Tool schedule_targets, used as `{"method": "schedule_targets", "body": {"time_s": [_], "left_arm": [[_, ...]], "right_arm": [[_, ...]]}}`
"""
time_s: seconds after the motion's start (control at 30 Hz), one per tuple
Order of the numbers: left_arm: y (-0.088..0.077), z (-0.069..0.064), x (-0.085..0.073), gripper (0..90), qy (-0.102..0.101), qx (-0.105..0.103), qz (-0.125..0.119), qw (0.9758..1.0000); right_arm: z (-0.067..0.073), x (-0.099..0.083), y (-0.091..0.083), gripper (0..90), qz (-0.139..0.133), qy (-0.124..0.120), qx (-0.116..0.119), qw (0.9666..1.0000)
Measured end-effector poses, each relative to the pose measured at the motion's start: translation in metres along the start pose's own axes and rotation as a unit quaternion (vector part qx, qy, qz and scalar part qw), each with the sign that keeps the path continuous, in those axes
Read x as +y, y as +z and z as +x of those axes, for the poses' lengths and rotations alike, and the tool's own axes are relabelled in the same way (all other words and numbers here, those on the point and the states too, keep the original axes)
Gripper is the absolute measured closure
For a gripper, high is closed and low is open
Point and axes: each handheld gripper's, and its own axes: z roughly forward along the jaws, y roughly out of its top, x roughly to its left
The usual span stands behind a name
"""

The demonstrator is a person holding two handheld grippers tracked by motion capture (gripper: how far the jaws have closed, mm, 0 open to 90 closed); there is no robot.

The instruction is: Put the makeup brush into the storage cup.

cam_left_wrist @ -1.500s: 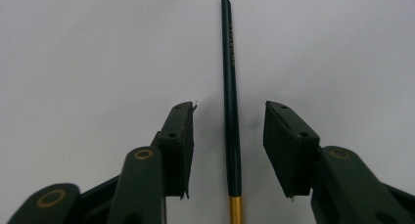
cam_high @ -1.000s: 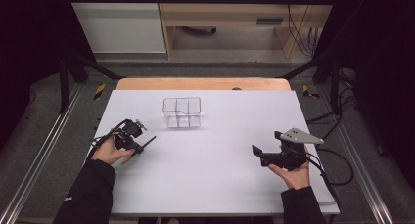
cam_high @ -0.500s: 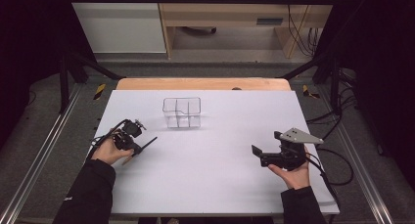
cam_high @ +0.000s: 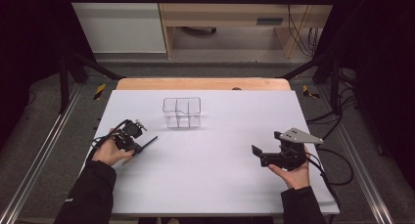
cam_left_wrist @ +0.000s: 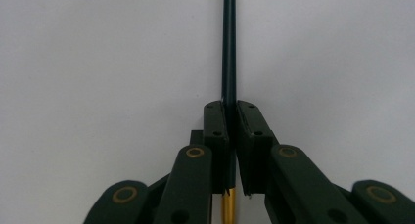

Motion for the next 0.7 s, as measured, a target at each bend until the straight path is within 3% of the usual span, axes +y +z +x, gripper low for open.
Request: {"method": "schedule_targets", "body": {"time_s": [0.1,0.4,0.7], "left_arm": [[-0.008,-0.003,-0.001,82.8,0.012,-0.001,-0.012,0.9999],[-0.033,-0.013,-0.003,82.8,0.024,0.004,-0.069,0.9973],[-0.049,-0.029,-0.001,82.8,0.042,0.001,-0.123,0.9915]], "right_arm": [[0.000,0.000,0.000,4.8,0.001,-0.001,0.001,1.0000],[0.001,-0.001,0.001,4.8,0.003,-0.002,0.002,1.0000],[0.001,0.000,0.001,5.0,0.002,0.000,0.003,1.0000]]}}
